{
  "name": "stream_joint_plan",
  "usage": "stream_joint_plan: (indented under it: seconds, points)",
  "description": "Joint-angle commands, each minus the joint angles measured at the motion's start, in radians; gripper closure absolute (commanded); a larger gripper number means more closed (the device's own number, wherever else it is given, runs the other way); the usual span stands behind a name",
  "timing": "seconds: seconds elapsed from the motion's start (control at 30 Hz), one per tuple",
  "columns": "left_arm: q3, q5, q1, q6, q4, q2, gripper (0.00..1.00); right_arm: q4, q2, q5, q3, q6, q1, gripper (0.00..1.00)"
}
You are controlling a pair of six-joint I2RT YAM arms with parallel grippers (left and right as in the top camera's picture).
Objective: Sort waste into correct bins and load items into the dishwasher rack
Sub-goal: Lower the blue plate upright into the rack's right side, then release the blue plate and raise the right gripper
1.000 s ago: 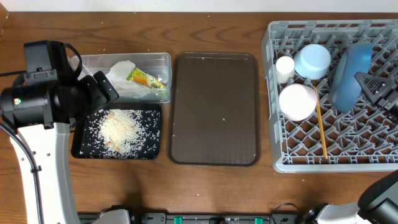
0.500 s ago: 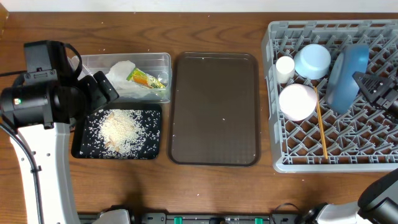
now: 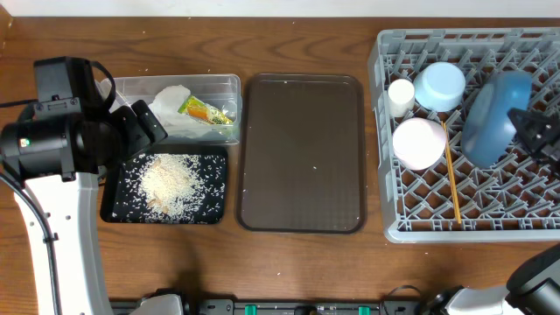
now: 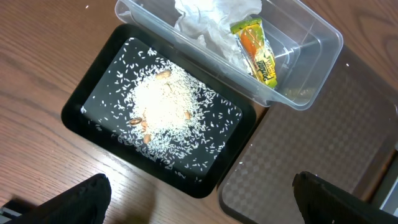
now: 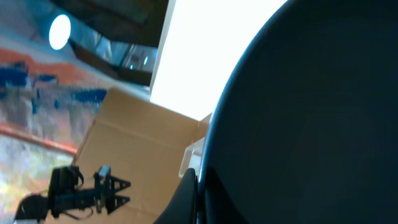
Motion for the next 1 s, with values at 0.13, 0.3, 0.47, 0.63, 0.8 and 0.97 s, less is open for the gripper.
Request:
stream_joint_plan:
  seconds: [0.13,0.3,0.47,0.63,0.8,0.97]
  points:
    - [0.001,-0.016,0.004,0.006,-0.003,0.006,0.04,-0.074,0.014,0.0,-0.005,-0.009,-0.107,0.98]
    - [0.001,-0.016,0.004,0.006,-0.003,0.006,0.04,-0.072,0.014,0.0,-0.005,0.003,-0.188,0.79]
    - [0.001,-0.016,0.004,0.006,-0.003,0.006,0.04,-0.061,0.014,0.0,-0.005,0.004,-0.268,0.71]
    - [0.001,-0.016,0.004,0.006,-0.003,0.006,0.04,-0.005,0.014,0.003,-0.005,0.079,-0.319,0.67]
    - [0.001,-0.016,0.004,0.006,-0.003,0.006,0.04,0.093,0.014,0.007,-0.005,0.208,-0.338,0.63]
    - [0.001,-0.016,0.004,0.006,-0.003,0.006,0.04,0.233,0.014,0.085,-0.005,0.419,-0.337,0.58]
